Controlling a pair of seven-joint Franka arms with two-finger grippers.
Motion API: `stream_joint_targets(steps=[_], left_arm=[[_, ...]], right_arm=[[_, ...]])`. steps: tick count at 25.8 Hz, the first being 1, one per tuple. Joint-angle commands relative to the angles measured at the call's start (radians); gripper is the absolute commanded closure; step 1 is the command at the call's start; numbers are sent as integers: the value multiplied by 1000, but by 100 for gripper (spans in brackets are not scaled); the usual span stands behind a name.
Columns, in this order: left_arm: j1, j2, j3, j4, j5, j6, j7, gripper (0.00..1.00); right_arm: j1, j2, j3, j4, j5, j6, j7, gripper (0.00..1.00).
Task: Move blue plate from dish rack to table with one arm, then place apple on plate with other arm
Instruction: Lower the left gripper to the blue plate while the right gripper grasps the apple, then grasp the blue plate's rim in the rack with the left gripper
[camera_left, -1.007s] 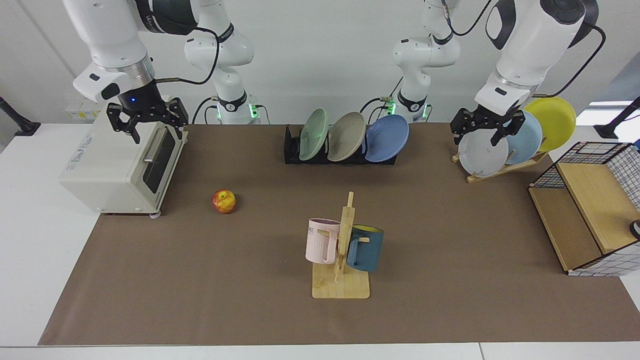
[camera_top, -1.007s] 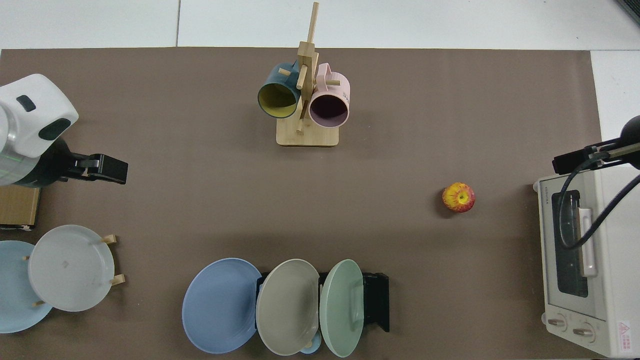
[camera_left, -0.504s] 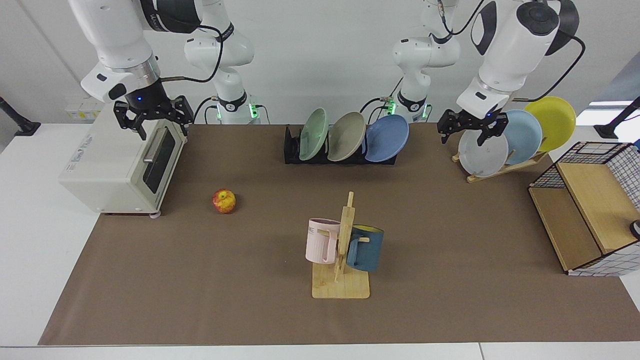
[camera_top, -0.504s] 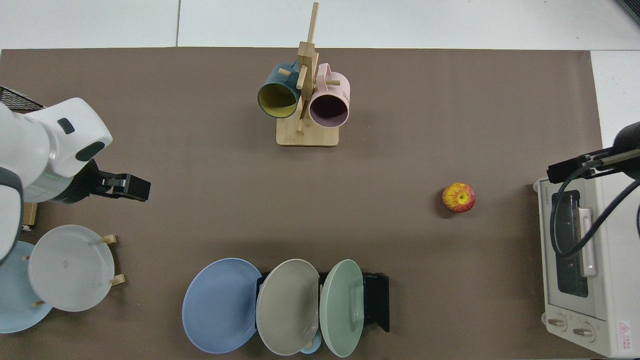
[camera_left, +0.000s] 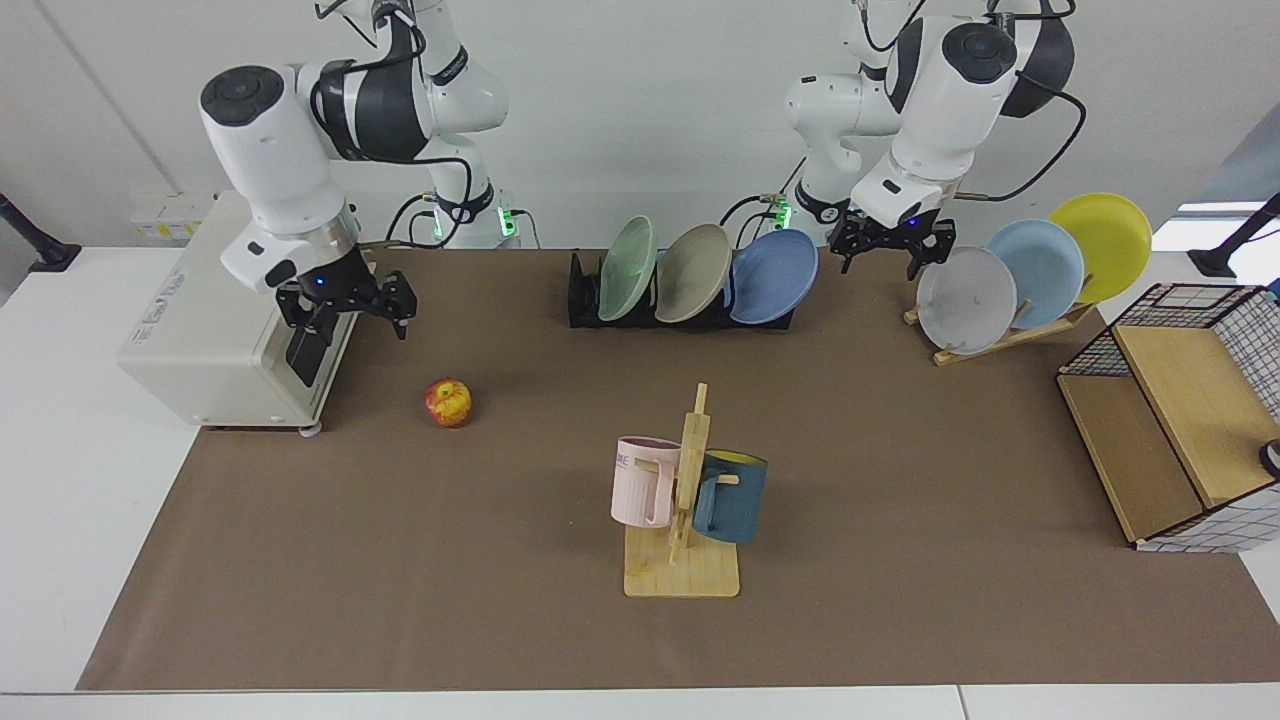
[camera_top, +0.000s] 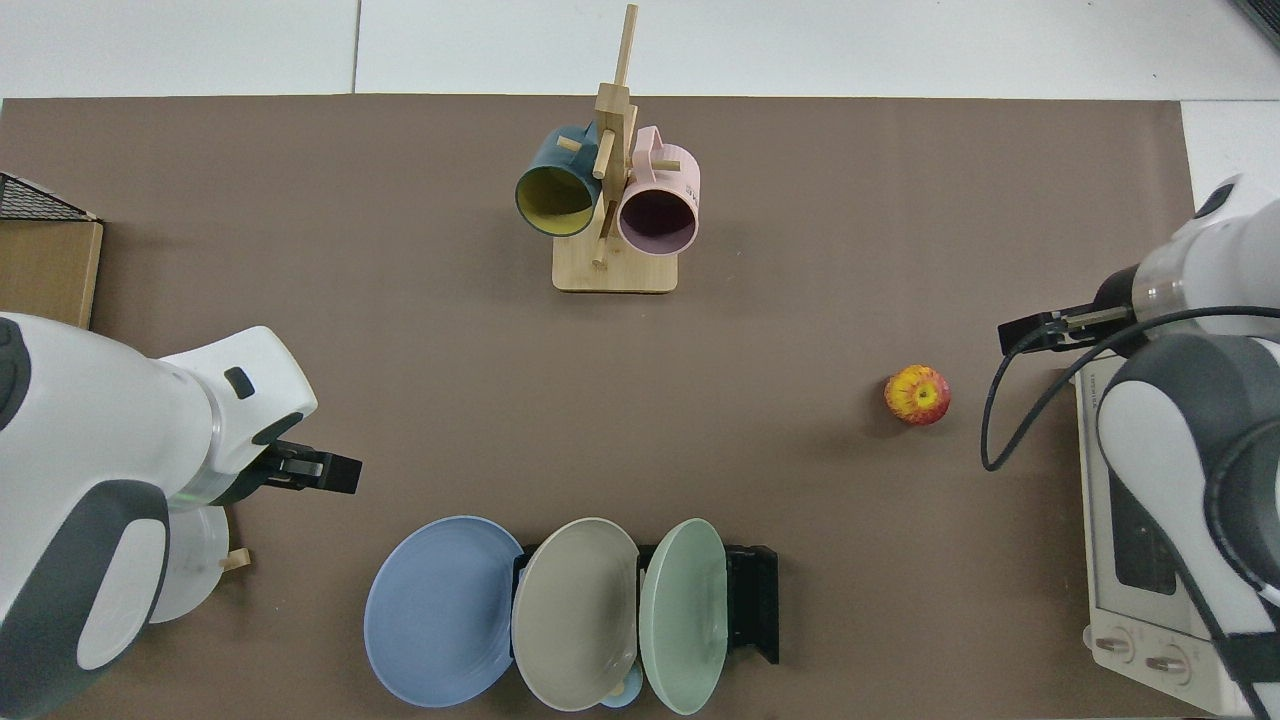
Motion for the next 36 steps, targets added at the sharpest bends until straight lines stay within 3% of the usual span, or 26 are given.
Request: stream_joint_targets(steps=[1,15,24,36], left_arm=[[-33,-46,12,-65,10,30,30,0],[-63,-102,-3,-143,10,28,82,0],[-83,-125,-15,-185,26,30,176,0],[-115,-126,-31,-268,30,91,76,0]], right_arm=[[29,76,2,-28,35,83,82,0],[63,209,2,-94,34,218,132,0],[65,204,2,-146,32,229,127,0],[75,193,2,-210,31,307,125,0]])
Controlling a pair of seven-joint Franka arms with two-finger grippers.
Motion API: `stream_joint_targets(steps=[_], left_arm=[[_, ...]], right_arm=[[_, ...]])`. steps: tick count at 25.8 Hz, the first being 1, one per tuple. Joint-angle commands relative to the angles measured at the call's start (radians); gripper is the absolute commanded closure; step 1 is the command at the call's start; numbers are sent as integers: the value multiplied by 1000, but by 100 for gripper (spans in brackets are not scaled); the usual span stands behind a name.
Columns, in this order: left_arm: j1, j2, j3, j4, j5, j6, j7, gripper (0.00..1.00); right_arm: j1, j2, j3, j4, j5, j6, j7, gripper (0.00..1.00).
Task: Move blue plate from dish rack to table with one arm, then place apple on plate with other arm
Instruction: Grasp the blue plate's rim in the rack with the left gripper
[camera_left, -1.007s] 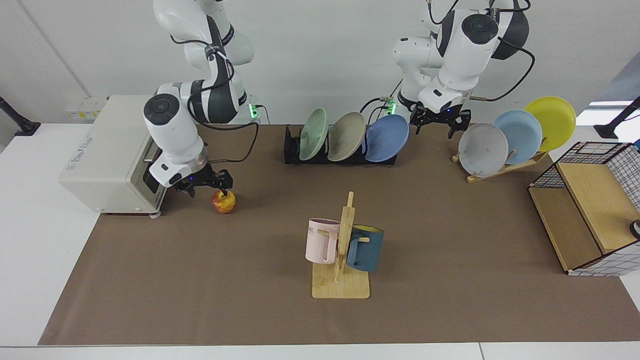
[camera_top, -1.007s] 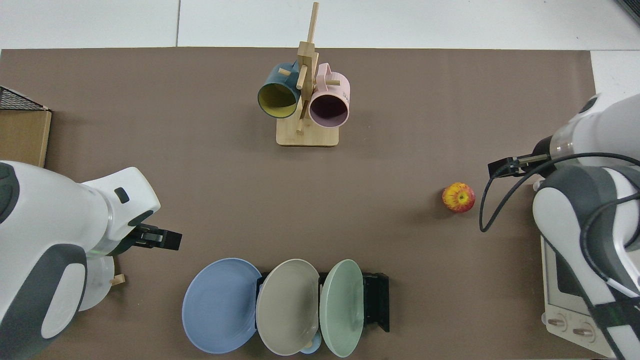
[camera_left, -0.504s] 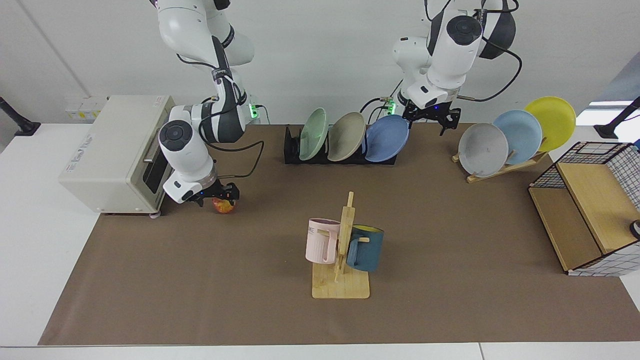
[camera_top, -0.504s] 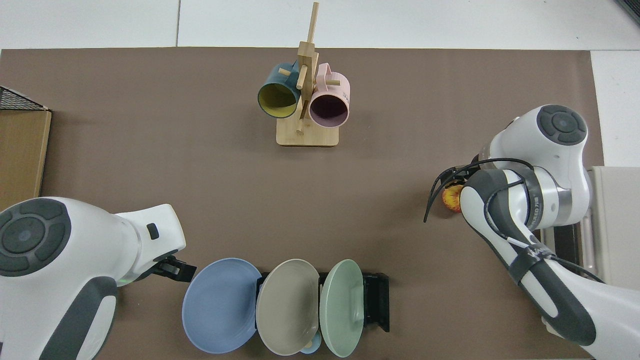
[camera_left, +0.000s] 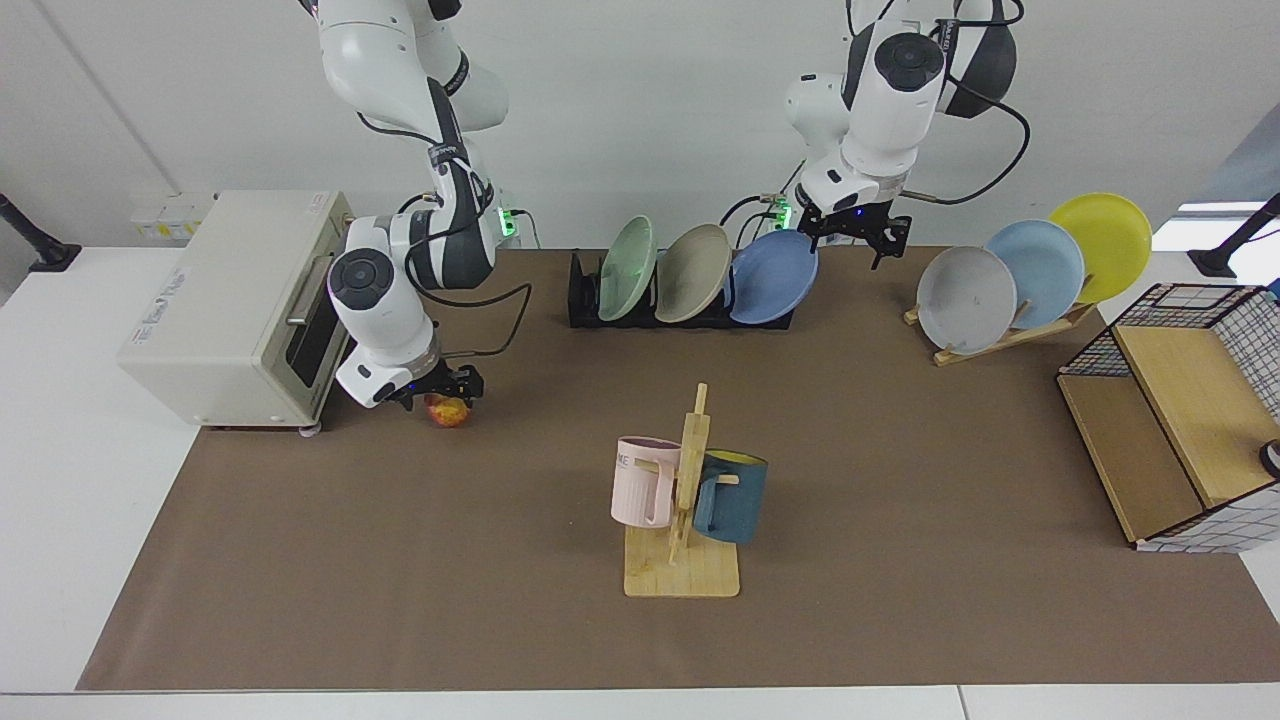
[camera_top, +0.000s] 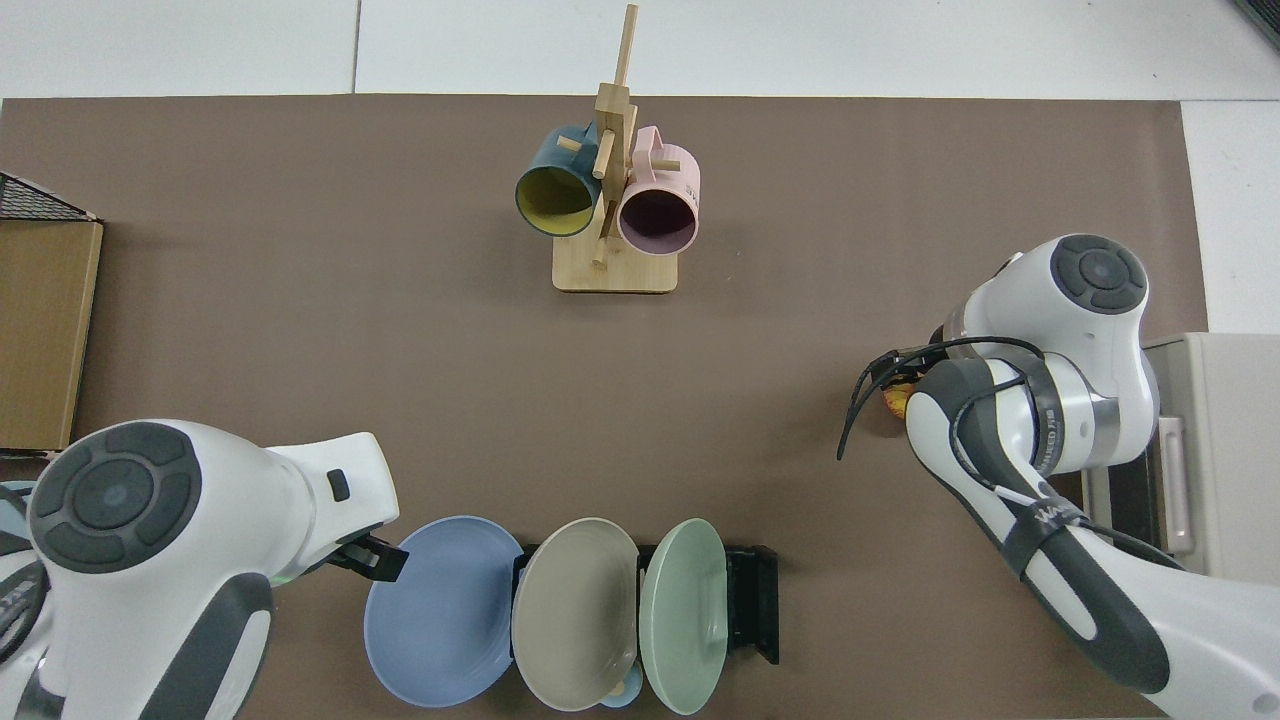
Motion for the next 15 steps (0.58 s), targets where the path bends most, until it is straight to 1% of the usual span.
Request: stream_joint_targets(steps=[1,3,6,8,11,12,13,14,15], left_arm=[[-40,-33,-3,-83,14,68,-69,0],[-48,-30,-3,-89,10,74,-75,0],[-87,-33,-3,-146,9,111,-105,0],[-103,-33,-3,-172,9,126,-150,0],[-117,-33,-3,-187,17,126,-178,0],[-121,-33,-6,-193,20,126,-185,0],[-126,-33,-12,-204,23,129,-198,0],[-127,-33,-23,-216,26,132,-216,0],[-127,-33,-35,-224,35,137,-231,0]], right_arm=[[0,-27,2,-45,19,44,2,0],[-1,-27,2,-45,19,50,0,0],[-1,-25,2,-45,19,62,2,0],[-1,-23,2,-43,19,62,5,2],[0,-23,2,-43,19,64,10,12],[0,-23,2,-43,19,65,11,19],[0,-23,0,-43,19,65,11,30],[0,-23,2,-43,19,65,13,42],[0,-23,2,-43,19,65,13,56]])
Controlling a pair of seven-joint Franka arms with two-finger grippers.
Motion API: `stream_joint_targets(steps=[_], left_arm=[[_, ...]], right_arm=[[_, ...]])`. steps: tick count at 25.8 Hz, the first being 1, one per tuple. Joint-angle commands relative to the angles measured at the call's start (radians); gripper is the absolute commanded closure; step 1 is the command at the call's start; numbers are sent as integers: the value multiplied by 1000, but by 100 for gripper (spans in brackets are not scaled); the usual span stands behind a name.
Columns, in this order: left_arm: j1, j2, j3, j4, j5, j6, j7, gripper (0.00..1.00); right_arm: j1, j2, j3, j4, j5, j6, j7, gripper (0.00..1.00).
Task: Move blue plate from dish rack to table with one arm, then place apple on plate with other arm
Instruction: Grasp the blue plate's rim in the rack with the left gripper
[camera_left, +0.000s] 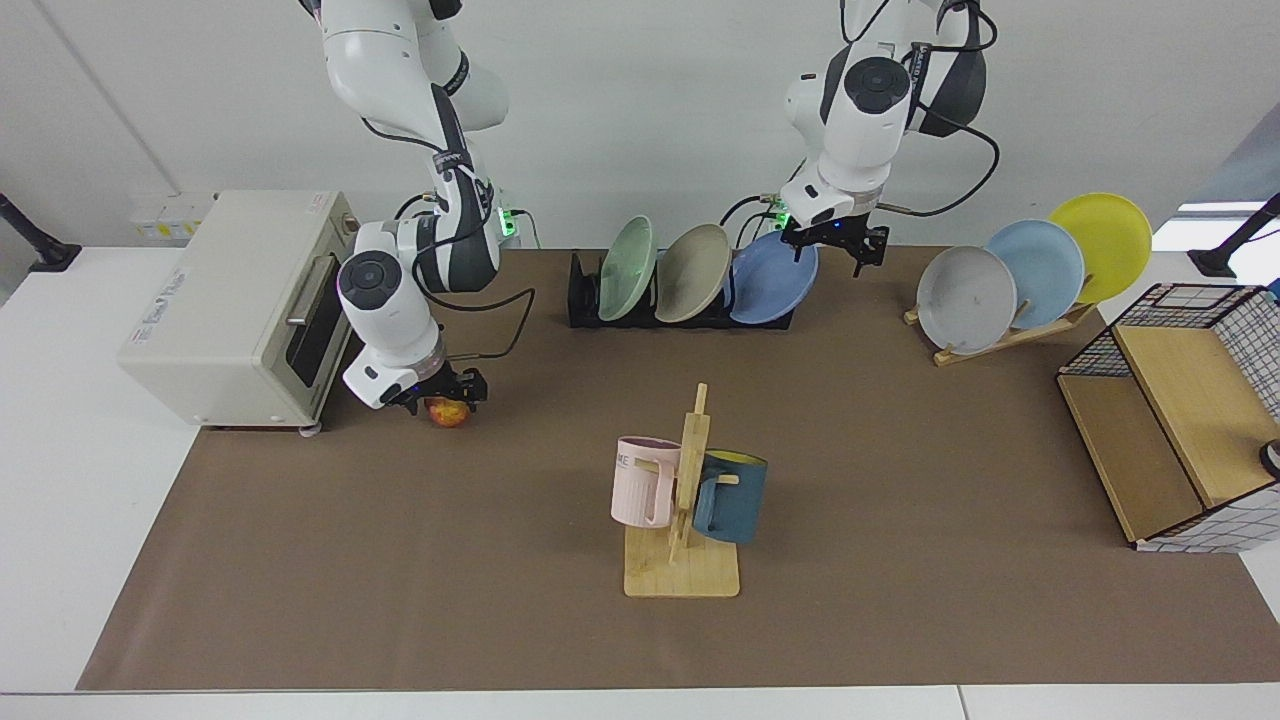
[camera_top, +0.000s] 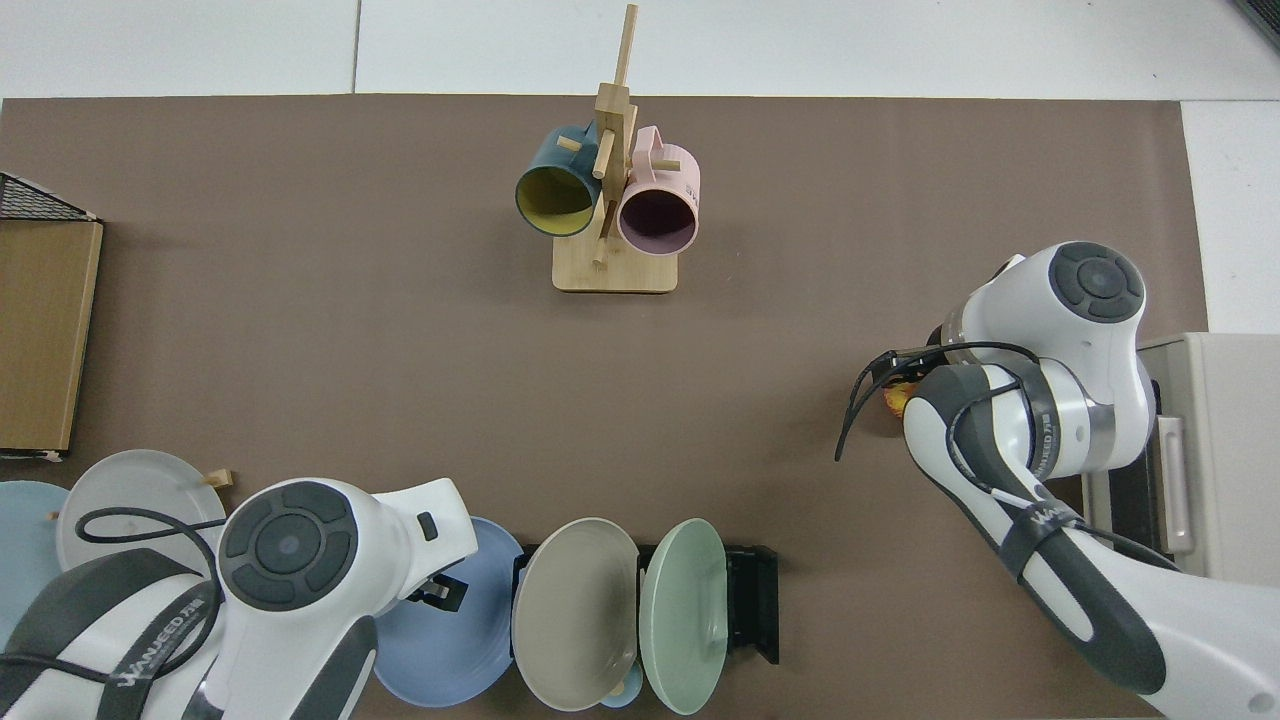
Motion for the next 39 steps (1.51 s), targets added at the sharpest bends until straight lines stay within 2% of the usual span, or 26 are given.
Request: stream_joint_targets(steps=[1,4,6,8,10,12,16,17,22,28,31,35,39], left_arm=[[-25,-31,-30,-77,50,44,-88,0],[-25,-27,-43,-78,69,48,-116,1],[-25,-27,-44,-78,79,48,-116,3],[-25,-27,-50,-80,110,43,-125,10],[-25,-27,-60,-80,141,38,-143,30],[-25,-27,-69,-81,148,35,-169,58],[-24,-22,-86,-81,159,29,-212,95],[-25,-22,-86,-81,171,25,-222,100],[-22,-28,-119,-59,246,-24,-376,100],[-24,-22,-132,63,314,-169,-484,100],[-19,-19,-149,98,364,-198,-515,100],[13,10,-141,158,383,-178,-515,100],[88,85,-139,233,380,-135,-496,100]], right_arm=[[0,-22,2,-29,19,28,13,70],[-2,-22,0,-27,19,26,11,100],[-2,-22,2,-26,19,26,5,100],[-2,-21,0,-24,19,26,6,100],[-2,-21,2,-23,19,26,5,100],[-2,-19,0,-21,19,26,3,100],[-2,-18,2,-17,19,26,2,100],[-2,-18,0,-17,19,26,2,100],[0,-18,0,-18,19,26,0,100],[-2,-18,2,-18,19,24,-1,100],[-2,-19,0,-17,18,23,-1,100],[-5,-39,0,16,13,-8,-10,100],[-2,-75,0,103,15,-106,-18,100]])
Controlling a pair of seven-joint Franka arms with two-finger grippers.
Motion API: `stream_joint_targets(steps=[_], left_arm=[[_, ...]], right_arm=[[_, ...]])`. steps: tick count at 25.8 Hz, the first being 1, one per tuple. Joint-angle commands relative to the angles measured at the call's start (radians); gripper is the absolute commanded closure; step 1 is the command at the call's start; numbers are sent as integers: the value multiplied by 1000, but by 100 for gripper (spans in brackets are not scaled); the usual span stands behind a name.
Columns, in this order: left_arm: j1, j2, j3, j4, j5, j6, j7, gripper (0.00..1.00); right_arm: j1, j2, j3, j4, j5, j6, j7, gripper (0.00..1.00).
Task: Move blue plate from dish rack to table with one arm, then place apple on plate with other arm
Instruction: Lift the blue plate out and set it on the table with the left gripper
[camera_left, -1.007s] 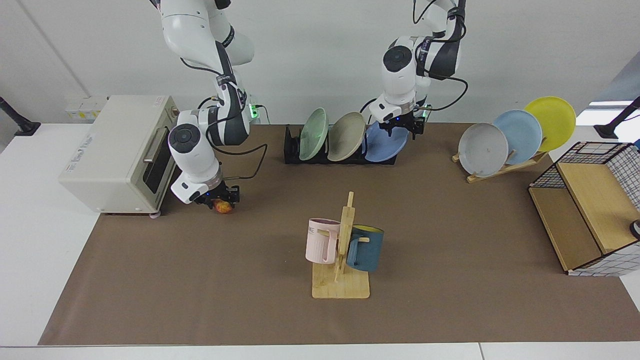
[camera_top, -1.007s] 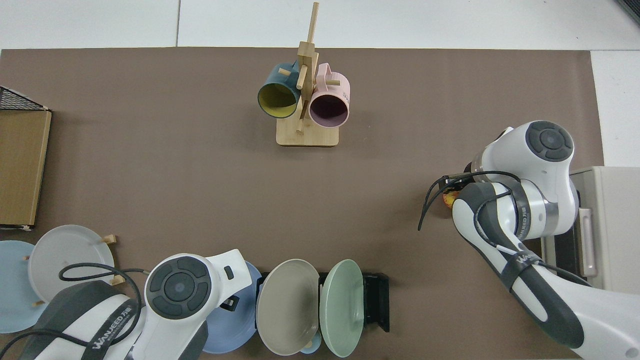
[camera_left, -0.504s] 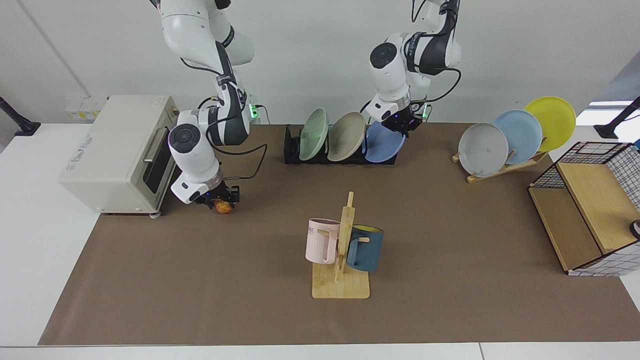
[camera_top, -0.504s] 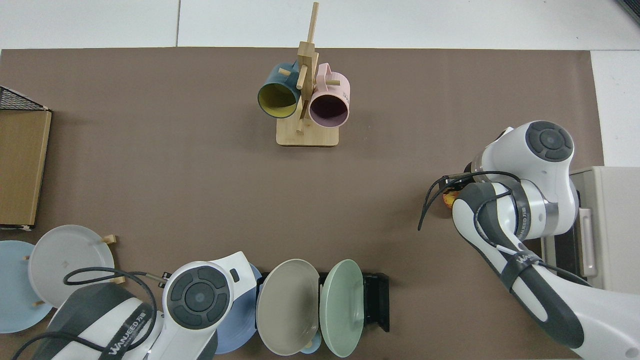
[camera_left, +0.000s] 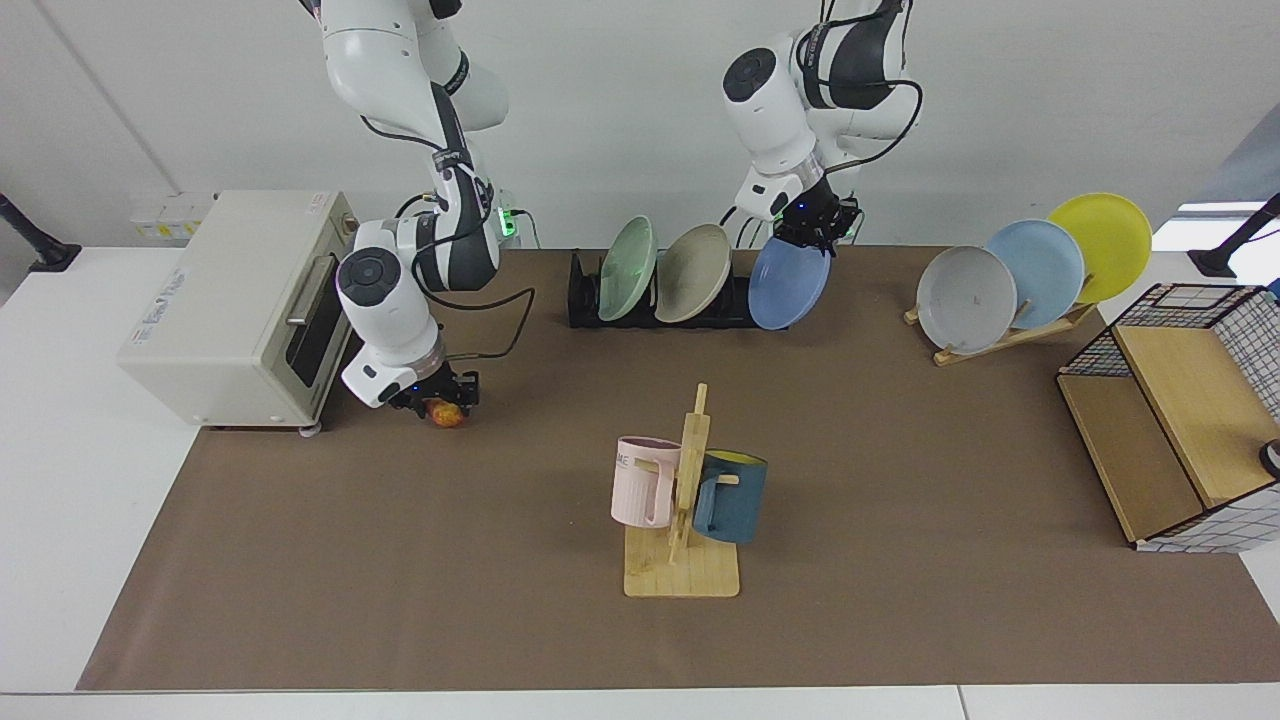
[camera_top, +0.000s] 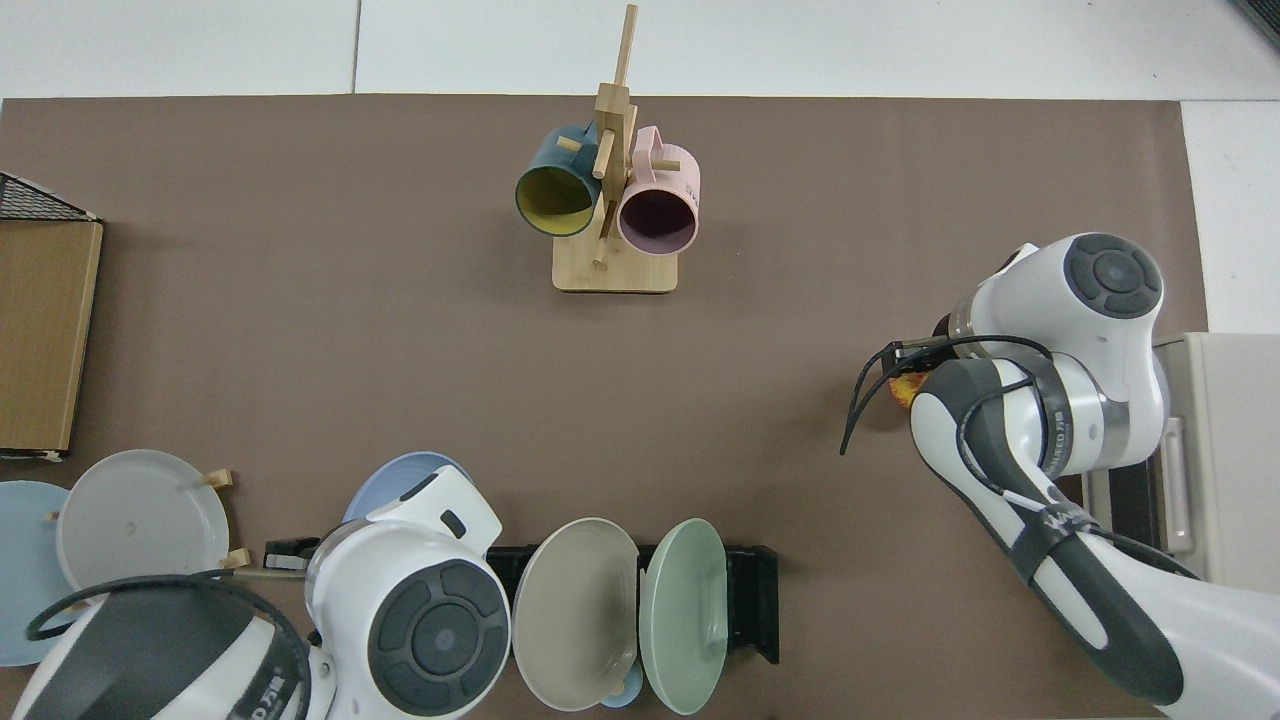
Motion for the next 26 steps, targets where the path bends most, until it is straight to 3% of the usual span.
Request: stream_joint_targets(steps=[1,7,11,26], left_arm=[[91,113,-1,110,15,44,14,100],[237,174,2,129,-102,245,201,100],[292,223,2,129,-205,337,278,100],[286,418,-7,116,-581,593,361,100]], right_arm=[[0,-63,2,96,15,-118,-17,100],[0,-111,4,218,10,-238,-15,100],[0,-161,4,231,16,-275,-15,100],[17,-185,15,407,7,-507,18,100]])
